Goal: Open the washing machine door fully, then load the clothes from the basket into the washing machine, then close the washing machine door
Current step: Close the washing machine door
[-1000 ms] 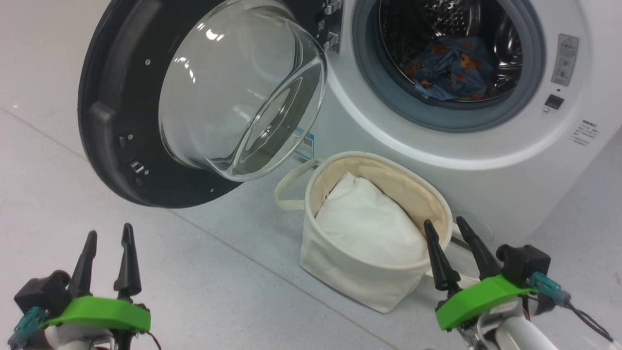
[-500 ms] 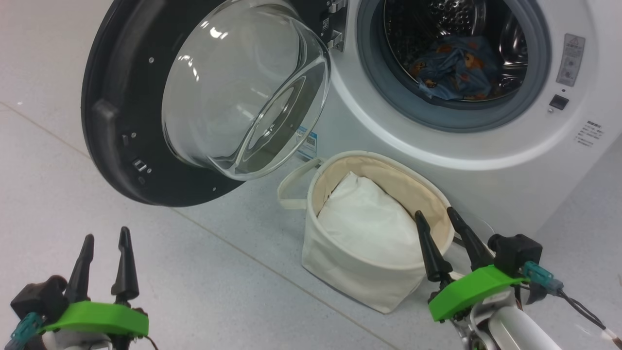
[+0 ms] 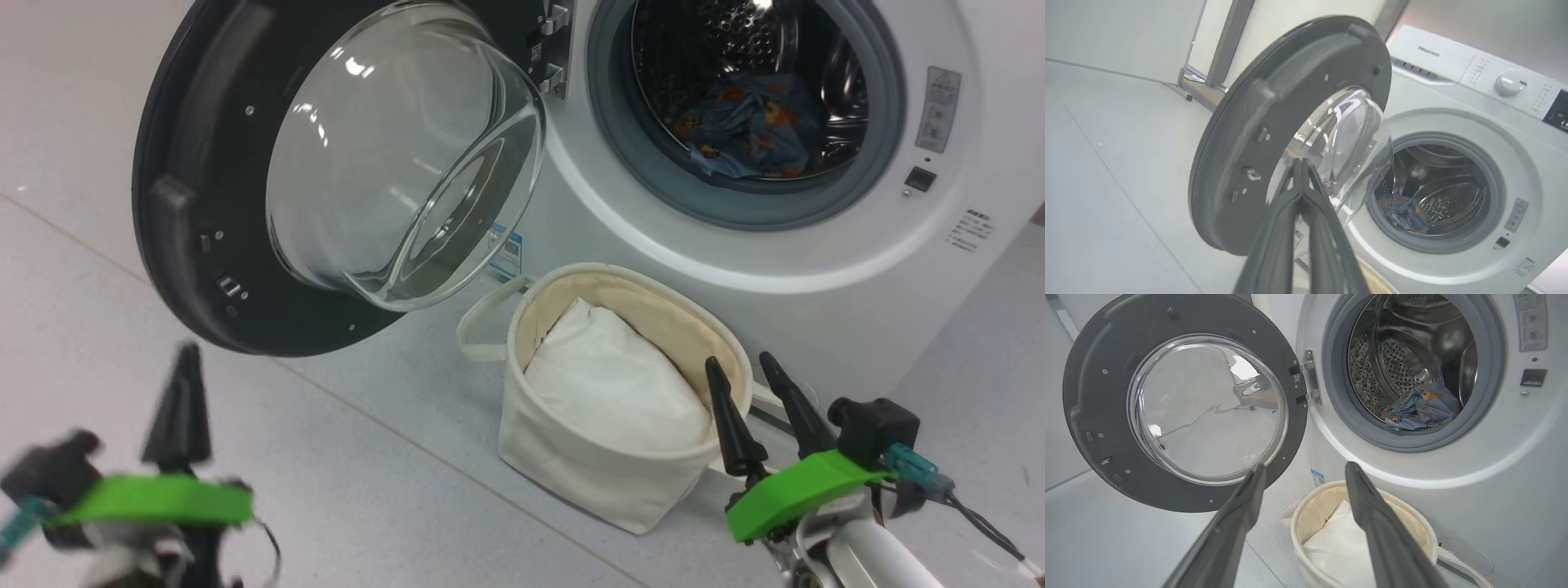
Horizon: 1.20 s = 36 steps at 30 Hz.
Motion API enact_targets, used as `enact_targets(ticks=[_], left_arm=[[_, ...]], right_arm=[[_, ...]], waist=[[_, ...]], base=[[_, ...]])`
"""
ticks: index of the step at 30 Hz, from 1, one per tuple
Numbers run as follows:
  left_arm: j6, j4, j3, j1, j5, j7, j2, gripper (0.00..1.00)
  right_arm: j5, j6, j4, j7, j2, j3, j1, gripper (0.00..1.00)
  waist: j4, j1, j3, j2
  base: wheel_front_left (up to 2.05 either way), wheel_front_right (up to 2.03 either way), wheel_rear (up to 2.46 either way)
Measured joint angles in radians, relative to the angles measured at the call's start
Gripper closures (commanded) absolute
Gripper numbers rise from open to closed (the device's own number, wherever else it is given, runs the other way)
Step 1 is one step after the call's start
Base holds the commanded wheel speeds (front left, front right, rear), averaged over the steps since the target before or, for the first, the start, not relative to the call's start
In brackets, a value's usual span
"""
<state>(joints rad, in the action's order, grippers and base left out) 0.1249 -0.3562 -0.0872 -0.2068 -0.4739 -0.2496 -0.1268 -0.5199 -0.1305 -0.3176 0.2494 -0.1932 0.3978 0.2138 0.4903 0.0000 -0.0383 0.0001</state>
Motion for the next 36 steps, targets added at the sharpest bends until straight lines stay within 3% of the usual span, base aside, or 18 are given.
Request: enact_targets(ticks=[3,7,14,18,24,28,32,36], left_arm=[[0.000,0.040,-0.014,-0.073,-0.153,0.045,-0.035,1.00],[-0.002,0.005,-0.114,-0.225,-0.303,0.138,-0.102,1.00],[-0.099,-0.286,-0.293,-0.414,-0.504,0.295,-0.191,1.00],[-0.126,-0.452,-0.370,-0.490,-0.583,0.337,-0.234,1.00],[-0.121,-0.619,-0.423,-0.572,-0.659,0.436,-0.290,1.00],[-0.085,-0.690,-0.412,-0.597,-0.670,0.514,-0.291,1.00],[-0.055,-0.731,-0.385,-0.603,-0.676,0.639,-0.323,1.00],[-0.030,-0.752,-0.319,-0.603,-0.672,0.772,-0.302,1.00]], right_arm=[[0.000,0.000,0.004,0.000,0.000,-0.009,-0.014,0.00],[0.000,0.000,0.009,0.000,0.000,-0.022,-0.042,0.00],[0.009,0.000,0.018,0.000,-0.008,-0.022,-0.058,0.00],[0.009,0.000,0.021,0.000,-0.018,-0.014,-0.057,0.00],[0.009,0.000,0.021,0.000,-0.049,-0.007,-0.049,0.00],[0.009,0.000,0.022,0.000,-0.065,-0.007,-0.030,0.00],[0.009,0.000,0.023,0.000,-0.069,-0.011,-0.027,0.00],[0.009,0.000,0.023,0.000,-0.067,-0.016,-0.029,0.00]], waist=[[-0.005,0.0000,-0.007,0.0000],[-0.021,0.0000,-0.021,0.0000],[-0.102,0.0000,-0.023,0.0000],[-0.161,0.0000,-0.015,0.0000],[-0.240,0.0000,0.018,0.0000],[-0.271,0.0002,0.049,0.0000],[-0.277,0.0001,0.052,0.0000],[-0.256,0.0001,0.040,0.0000]], base=[[0.00,0.00,0.00],[0.00,0.00,0.00],[0.00,0.00,0.00],[0.00,0.00,0.00],[0.00,0.00,0.00],[0.00,0.00,0.00],[0.00,0.00,0.00],[0.00,0.00,0.00]])
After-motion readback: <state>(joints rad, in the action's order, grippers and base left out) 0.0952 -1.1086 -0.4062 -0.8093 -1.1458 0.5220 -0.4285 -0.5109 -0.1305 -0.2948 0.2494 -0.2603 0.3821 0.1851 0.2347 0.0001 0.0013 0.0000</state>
